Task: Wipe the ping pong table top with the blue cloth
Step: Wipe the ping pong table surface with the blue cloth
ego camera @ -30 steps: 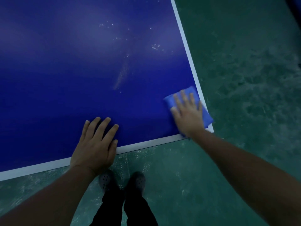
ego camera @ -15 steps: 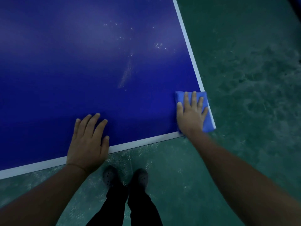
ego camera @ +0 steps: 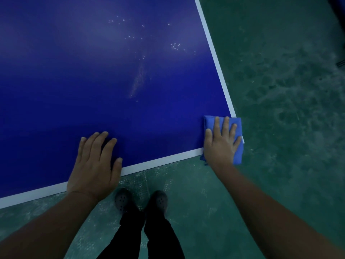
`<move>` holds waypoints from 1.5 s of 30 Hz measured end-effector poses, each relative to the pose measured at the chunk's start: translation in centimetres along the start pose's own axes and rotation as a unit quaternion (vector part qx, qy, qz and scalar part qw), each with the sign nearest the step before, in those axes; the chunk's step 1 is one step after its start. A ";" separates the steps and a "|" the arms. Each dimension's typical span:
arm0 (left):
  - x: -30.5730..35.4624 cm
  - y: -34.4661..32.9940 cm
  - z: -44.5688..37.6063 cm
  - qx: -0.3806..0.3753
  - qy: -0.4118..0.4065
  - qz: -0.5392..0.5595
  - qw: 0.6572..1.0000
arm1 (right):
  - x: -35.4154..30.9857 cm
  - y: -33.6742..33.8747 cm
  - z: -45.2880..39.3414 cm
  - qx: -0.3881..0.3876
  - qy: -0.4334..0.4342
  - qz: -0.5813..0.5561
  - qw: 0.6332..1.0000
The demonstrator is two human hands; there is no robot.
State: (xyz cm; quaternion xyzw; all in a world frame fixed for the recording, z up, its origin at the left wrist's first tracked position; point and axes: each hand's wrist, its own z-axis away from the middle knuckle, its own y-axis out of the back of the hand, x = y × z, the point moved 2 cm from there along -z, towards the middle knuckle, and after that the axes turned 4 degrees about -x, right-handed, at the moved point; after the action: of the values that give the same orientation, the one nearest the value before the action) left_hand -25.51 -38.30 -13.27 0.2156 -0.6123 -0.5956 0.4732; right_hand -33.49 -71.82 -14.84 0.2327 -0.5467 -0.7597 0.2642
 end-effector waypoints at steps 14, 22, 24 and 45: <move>-1.8 1.4 0.7 0.050 0.063 0.037 0.996 | -6.0 -1.0 2.5 0.000 0.109 0.019 0.994; -6.0 2.5 1.3 0.051 0.159 0.028 0.986 | -5.6 1.1 -3.1 -0.034 0.144 0.068 0.987; -5.5 2.2 1.2 0.047 0.145 0.029 0.988 | -6.1 0.7 -1.1 -0.012 0.140 0.059 0.988; -6.8 1.3 1.4 0.099 0.141 0.038 0.984 | -17.1 3.5 -12.1 0.033 0.023 -0.034 0.999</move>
State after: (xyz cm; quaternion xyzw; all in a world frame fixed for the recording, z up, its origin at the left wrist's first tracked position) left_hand -23.18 -31.65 -14.07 0.3200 -0.6032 -0.4768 0.5535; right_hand -12.34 -70.13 -13.99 0.2768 -0.5574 -0.7442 0.2427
